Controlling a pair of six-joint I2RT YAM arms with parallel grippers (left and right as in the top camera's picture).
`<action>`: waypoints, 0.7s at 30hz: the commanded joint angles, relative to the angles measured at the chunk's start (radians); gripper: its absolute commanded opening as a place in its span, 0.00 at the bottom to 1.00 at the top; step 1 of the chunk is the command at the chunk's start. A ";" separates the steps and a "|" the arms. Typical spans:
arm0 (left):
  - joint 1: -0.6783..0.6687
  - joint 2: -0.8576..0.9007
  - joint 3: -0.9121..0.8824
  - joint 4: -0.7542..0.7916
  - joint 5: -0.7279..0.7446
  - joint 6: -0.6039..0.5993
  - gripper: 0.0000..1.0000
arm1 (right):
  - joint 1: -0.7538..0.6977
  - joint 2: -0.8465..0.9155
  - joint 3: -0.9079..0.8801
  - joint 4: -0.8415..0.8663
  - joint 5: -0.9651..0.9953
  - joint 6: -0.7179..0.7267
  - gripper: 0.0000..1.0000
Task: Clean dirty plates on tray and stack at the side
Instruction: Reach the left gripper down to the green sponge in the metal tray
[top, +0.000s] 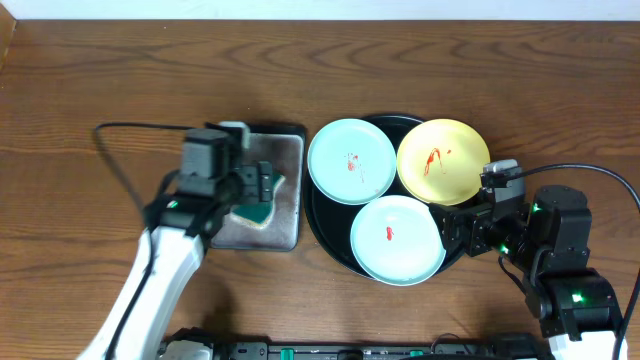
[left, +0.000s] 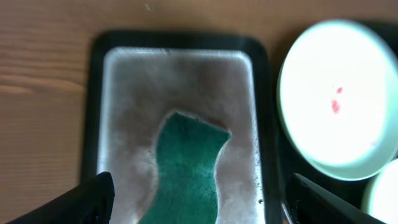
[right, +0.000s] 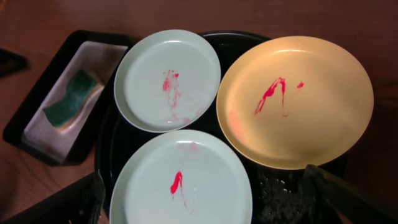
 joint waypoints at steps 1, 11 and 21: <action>-0.053 0.099 0.019 0.012 -0.071 0.044 0.85 | -0.009 -0.001 0.021 0.001 -0.011 0.010 0.99; -0.064 0.284 0.019 0.005 -0.121 -0.011 0.66 | -0.009 0.000 0.020 -0.002 -0.011 0.010 0.99; -0.064 0.364 0.006 0.009 -0.114 -0.016 0.56 | -0.009 0.000 0.020 -0.004 -0.011 0.010 0.99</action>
